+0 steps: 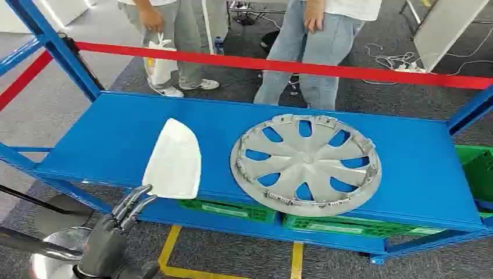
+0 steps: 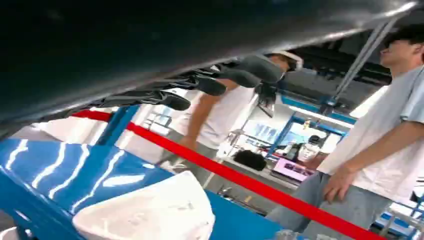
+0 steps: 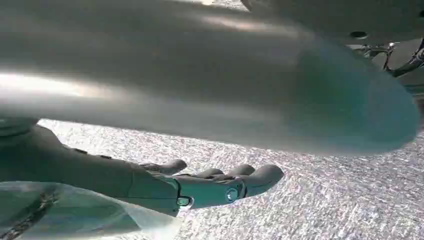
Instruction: Take the parts from the cabinet and place them on the table.
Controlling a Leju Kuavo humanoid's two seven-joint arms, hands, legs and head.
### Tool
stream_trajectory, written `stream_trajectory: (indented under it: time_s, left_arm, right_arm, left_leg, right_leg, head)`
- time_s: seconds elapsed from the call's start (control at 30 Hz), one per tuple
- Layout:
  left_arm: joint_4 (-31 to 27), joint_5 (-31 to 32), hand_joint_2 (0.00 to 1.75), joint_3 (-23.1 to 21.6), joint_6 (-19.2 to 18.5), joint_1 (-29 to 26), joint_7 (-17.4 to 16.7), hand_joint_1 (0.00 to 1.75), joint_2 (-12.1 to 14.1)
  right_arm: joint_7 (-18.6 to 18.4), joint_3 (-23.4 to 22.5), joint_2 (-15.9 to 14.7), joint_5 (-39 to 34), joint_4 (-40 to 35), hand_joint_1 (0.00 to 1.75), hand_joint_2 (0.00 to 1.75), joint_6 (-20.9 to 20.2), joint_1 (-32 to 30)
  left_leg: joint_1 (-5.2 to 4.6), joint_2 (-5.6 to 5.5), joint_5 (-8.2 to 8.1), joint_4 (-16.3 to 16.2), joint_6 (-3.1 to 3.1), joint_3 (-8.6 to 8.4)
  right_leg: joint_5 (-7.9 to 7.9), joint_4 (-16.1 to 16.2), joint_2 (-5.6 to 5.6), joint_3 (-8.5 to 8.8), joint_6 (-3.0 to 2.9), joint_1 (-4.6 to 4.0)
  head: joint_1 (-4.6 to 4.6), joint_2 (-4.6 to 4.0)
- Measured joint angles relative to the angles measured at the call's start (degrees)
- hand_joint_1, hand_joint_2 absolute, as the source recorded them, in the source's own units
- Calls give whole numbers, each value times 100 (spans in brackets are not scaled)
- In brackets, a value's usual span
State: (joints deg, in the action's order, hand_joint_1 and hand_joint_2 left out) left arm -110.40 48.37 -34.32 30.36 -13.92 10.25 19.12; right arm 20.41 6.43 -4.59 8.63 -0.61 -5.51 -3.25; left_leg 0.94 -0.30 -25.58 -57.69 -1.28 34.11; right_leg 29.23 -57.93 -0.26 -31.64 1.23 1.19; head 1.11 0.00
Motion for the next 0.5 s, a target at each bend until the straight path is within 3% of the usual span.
stream_trajectory:
  time_s: [0.1, 0.2, 0.23, 0.37, 0.5]
  left_arm:
    - [-29, -50, 0, 59, 85, -61, -94, 0, -13]
    - [-48, -122, 0, 142, 358, -187, -399, 0, -24]
    - [-64, -122, 175, 186, 457, -250, -510, 0, -26]
    - [-79, -96, 175, 350, 689, -485, -949, 0, -59]
    - [-77, 83, 175, 505, 589, -639, -1418, 0, -94]
  right_arm:
    - [0, 0, 2, -22, 2, 0, 0, 2, 0]
    - [-4, 0, 0, -61, 7, 0, 0, 7, -6]
    - [-9, 0, 0, -88, 11, 0, 0, 7, -10]
    - [-26, 0, 2, -136, 26, 0, 0, 22, -16]
    - [-37, 0, 0, -186, 33, 0, 0, 26, -29]
  left_leg:
    - [0, 0, 0, 0, 0, -1]
    - [0, 0, 0, 0, 0, -1]
    - [0, 0, 0, 0, 0, -1]
    - [0, 0, -2, 0, -1, -1]
    - [0, 0, -5, 0, 0, -1]
  right_leg:
    - [0, 0, 0, 2, 0, 0]
    - [0, 0, 0, 1, 0, 0]
    - [0, 0, 0, 1, 0, 0]
    - [1, 0, 0, 1, 0, 0]
    - [7, 0, -1, -1, 2, 0]
  head:
    - [-2, 0]
    - [-2, 0]
    - [0, 0]
    - [-2, 0]
    - [0, 0]
